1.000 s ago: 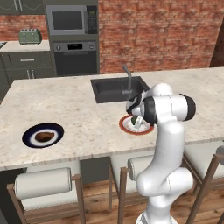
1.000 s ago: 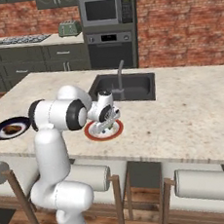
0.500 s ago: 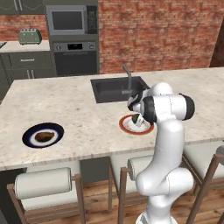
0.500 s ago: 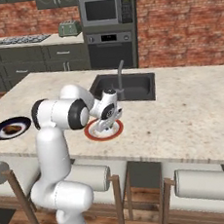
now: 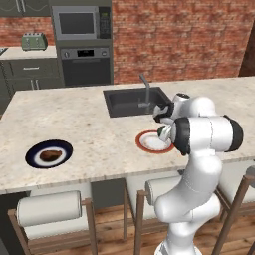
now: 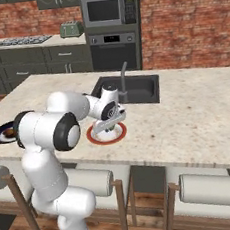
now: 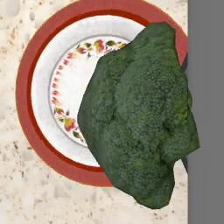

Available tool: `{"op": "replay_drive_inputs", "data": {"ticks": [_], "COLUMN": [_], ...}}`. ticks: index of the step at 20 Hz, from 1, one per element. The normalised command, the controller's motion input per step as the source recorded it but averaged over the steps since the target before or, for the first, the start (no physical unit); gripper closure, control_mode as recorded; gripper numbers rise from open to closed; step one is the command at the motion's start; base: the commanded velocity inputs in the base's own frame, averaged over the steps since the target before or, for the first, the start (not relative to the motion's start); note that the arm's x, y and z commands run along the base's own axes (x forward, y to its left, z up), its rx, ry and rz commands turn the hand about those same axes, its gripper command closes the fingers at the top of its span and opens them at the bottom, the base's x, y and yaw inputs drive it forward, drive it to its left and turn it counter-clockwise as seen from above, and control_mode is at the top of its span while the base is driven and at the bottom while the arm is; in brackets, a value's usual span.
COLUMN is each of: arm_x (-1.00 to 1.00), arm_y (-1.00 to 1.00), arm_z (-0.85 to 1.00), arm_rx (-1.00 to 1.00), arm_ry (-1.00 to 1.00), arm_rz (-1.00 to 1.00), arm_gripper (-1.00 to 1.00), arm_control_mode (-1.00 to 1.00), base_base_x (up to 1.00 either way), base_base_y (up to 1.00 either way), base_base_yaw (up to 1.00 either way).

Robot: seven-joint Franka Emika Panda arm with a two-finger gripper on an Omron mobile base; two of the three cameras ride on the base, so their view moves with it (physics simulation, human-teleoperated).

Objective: Transport the chicken drumstick and broccoli to the fridge. Place the chicken drumstick on the rack containing meat and place the broccoli on the rack containing the vegetable, ensuring meats and vegetables are on different racks.

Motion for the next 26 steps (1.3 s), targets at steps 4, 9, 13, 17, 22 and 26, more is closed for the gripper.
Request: {"op": "replay_drive_inputs", "data": {"ticks": [4,9,13,17,22,26], "arm_x": [-0.99,-0.94,-0.74,-0.62,-0.82,-0.87], "arm_y": [0.01,0.0,0.01,0.07,0.0,0.0], "arm_z": [0.84,0.43,0.3,0.6,0.52,0.67], "arm_rx": [0.0,0.03,0.01,-0.02,0.05,0.01], "arm_ry": [-0.02,-0.04,-0.12,-0.06,-0.11,-0.1], "arm_rz": [-0.3,-0.51,-0.51,-0.26,-0.07,0.02], "arm_gripper": [1.0,1.0,1.0,1.0,1.0,1.0], "arm_control_mode": [-1.0,-1.0,-1.0,-1.0,-1.0,-1.0], "base_base_x": [0.0,0.0,0.0,0.0,0.0,0.0], "base_base_y": [0.0,0.0,0.0,0.0,0.0,0.0], "base_base_yaw": [0.0,0.0,0.0,0.0,0.0,0.0]}}
